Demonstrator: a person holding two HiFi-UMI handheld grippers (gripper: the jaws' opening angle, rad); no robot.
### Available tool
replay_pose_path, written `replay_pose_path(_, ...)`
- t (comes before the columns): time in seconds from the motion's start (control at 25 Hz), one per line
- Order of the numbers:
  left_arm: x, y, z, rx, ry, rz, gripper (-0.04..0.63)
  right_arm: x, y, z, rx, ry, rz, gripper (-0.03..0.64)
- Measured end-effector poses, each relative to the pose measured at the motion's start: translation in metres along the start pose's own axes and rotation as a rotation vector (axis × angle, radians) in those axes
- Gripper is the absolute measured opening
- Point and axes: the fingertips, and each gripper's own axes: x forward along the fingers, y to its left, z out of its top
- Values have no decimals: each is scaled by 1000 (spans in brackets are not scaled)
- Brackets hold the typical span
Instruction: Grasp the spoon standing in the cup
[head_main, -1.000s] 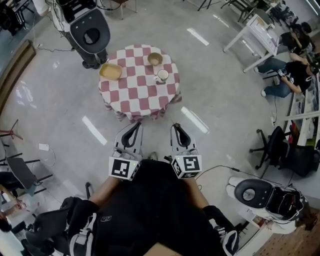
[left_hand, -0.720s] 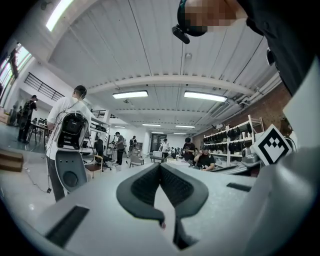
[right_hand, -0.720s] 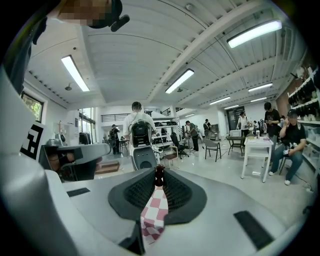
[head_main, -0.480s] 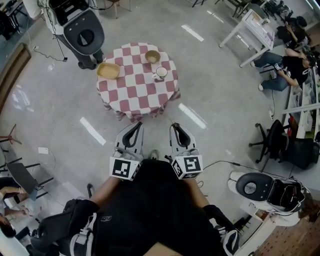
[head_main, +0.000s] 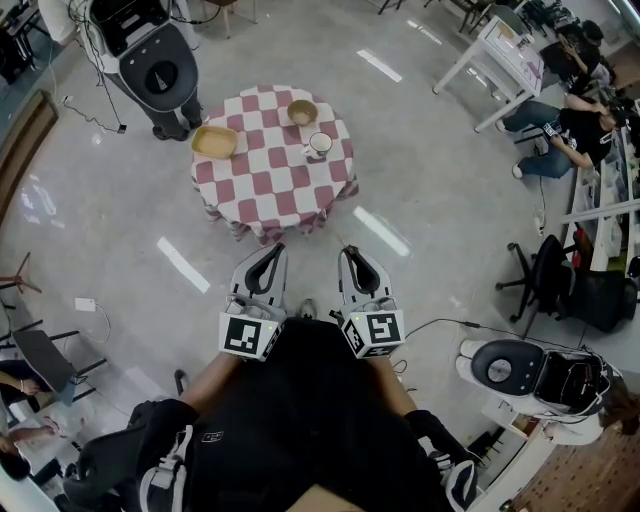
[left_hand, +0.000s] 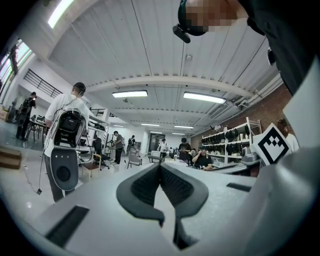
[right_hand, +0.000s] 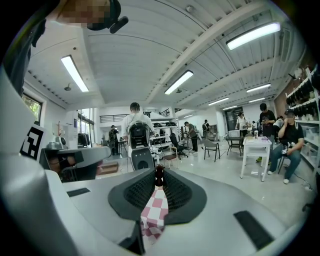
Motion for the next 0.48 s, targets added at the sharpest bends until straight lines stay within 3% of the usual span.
replay_pose_path(0.48,-6,5,-2,-7,-2,-9,9,0,8,-2,-5,1,-8,64)
